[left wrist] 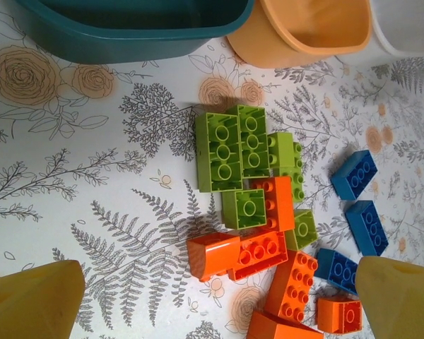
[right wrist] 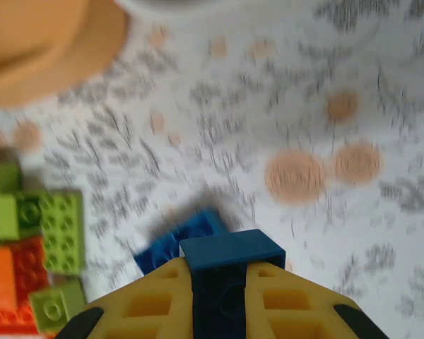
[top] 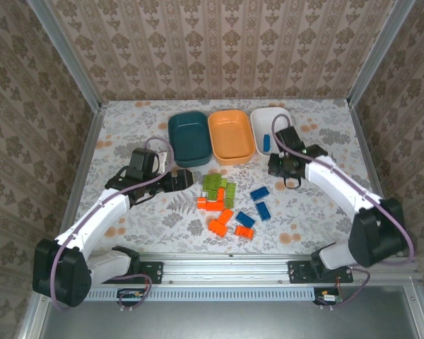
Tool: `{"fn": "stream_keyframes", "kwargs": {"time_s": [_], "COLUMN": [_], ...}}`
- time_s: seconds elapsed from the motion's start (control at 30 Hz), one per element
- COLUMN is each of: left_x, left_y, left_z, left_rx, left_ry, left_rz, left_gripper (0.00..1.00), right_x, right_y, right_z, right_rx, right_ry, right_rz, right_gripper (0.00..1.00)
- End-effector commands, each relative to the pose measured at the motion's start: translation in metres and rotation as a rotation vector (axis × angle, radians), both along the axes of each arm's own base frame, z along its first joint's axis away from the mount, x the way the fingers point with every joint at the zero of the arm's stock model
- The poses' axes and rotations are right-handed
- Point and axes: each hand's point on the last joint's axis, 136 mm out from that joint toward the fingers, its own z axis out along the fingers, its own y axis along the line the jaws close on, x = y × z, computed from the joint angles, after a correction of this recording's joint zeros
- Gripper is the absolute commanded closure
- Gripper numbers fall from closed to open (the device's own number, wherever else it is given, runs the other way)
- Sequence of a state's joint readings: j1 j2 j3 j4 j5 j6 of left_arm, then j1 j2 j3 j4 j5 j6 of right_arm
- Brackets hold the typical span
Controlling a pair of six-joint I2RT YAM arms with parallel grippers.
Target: Sort the legos into containers by color
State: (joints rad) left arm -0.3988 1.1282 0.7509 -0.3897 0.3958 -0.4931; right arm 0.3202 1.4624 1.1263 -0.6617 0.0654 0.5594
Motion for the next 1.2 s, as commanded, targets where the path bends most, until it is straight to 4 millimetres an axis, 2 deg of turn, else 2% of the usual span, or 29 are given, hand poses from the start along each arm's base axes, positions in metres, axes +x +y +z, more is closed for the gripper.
{"fn": "stream_keyframes", "kwargs": {"time_s": [0.0, 0.07, 0.2, 0.33, 0.5, 0.6, 0.7, 0.8, 0.93, 1.03, 1.1, 1.17], "left_x": [-0.005, -0.005, -0.011, -0.015, -0.016, -0.015, -0.013, -0.011, -0.011, -0.011, -0.011, -0.011], "left_y": [0.000, 0.000, 0.001, 0.005, 0.009, 0.010, 0.009, 0.007, 0.006, 0.005, 0.005, 0.004], "left_z": [-0.010, -0.009, -0.008, -0.002, 0.006, 0.008, 0.008, 0.009, 0.012, 0.016, 0.018, 0.019], "left_rx": [0.022, 0.024, 0.017, 0.017, 0.030, 0.030, 0.024, 0.012, -0.005, -0.019, -0.032, -0.043], "left_ry": [0.017, 0.017, 0.020, 0.006, -0.016, -0.019, -0.017, -0.012, -0.013, -0.021, -0.027, -0.030], "left_rz": [-0.033, -0.034, -0.032, -0.027, -0.024, -0.021, -0.017, -0.015, -0.009, 0.001, 0.007, 0.008], "left_gripper": [0.00, 0.00, 0.00, 0.00, 0.00, 0.00, 0.00, 0.00, 0.00, 0.00, 0.00, 0.00], "right_x": [0.043, 0.067, 0.111, 0.142, 0.157, 0.160, 0.162, 0.161, 0.149, 0.122, 0.095, 0.064], "right_y": [-0.003, -0.003, -0.007, -0.018, -0.032, -0.036, -0.038, -0.038, -0.031, -0.019, -0.007, 0.004], "right_z": [0.007, 0.005, -0.016, -0.041, -0.066, -0.067, -0.056, -0.039, -0.004, 0.022, 0.030, 0.029], "right_rx": [-0.035, -0.041, -0.038, -0.054, -0.077, -0.085, -0.091, -0.081, -0.030, -0.011, -0.012, -0.016], "right_ry": [-0.026, -0.029, 0.006, 0.047, 0.096, 0.093, 0.065, 0.035, -0.030, -0.068, -0.057, -0.031], "right_rz": [0.015, 0.008, -0.003, -0.021, -0.031, -0.030, -0.028, -0.023, -0.020, 0.010, 0.058, 0.107], "right_gripper": [0.81, 0.80, 0.80, 0.77, 0.69, 0.61, 0.49, 0.48, 0.46, 0.46, 0.45, 0.43]}}
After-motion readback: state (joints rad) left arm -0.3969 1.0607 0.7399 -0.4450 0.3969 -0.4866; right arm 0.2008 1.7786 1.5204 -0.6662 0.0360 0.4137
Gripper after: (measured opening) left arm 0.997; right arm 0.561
